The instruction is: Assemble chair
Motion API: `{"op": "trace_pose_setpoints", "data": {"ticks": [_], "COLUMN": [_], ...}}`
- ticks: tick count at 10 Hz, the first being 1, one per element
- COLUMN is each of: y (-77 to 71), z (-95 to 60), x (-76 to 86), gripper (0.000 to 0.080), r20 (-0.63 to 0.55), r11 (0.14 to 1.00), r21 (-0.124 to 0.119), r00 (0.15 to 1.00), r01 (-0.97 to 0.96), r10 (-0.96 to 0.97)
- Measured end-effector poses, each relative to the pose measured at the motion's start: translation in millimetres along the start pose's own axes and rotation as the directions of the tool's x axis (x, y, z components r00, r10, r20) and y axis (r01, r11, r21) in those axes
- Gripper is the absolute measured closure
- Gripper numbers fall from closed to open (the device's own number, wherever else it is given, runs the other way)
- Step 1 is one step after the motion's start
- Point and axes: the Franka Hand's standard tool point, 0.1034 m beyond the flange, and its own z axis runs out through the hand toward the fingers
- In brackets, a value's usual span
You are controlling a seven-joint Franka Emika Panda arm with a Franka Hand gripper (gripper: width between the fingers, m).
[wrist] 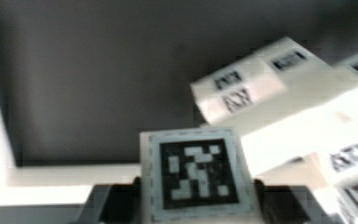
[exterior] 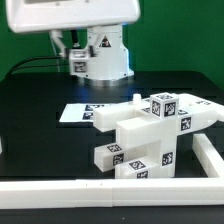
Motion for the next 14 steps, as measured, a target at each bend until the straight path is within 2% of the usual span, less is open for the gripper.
{"op": "trace_pose_setpoints", "data": {"ticks": [1,2,3,4,5,6,7,8,9,10,11,12,14], "y": [-7.8,-10.1,-4.5,-9.6,-12.2,-15.5,-41.8,-73.7,-107.9,-120.2,-116.1,-113.7,-113.2], "z": [-4.1,-7.4,-7.4,-15.5,-16.1,-15.4,-23.7,-31.6,-34.5,-37.1,-31.3,-26.0,-25.6], "x": [12.2,15.5,11.9,16.9,17.0,16.1,18.9,22.2,20.7,22.2,18.8,14.2,14.0], "gripper": [0.0515,0.0515,0.0515,0.0515,0.0515,0.0515,0.0515,0.0515,0.0515,0.0515,0.0515,0.0515,0.0515], "r20": [-0.089,-0.149,-0.178,-0.216,-0.215,-0.211,-0.218,-0.247,-0.224,-0.228,-0.258,-0.237,-0.236], "r11": [1.000,0.998,0.996,0.995,0.995,0.996,0.999,1.000,0.998,0.997,0.998,0.998,0.998], "r21": [-0.030,-0.062,-0.081,-0.093,-0.090,-0.081,-0.034,-0.006,0.054,0.069,0.041,0.042,0.042], "r00": [0.996,0.988,0.983,0.975,0.975,0.976,0.976,0.969,0.974,0.972,0.965,0.970,0.971], "r01": [0.009,0.023,0.027,0.033,0.039,0.028,0.009,0.002,-0.028,-0.036,-0.037,-0.040,-0.041], "r10": [-0.012,-0.032,-0.041,-0.052,-0.057,-0.044,-0.016,-0.003,0.040,0.051,0.046,0.049,0.050]}}
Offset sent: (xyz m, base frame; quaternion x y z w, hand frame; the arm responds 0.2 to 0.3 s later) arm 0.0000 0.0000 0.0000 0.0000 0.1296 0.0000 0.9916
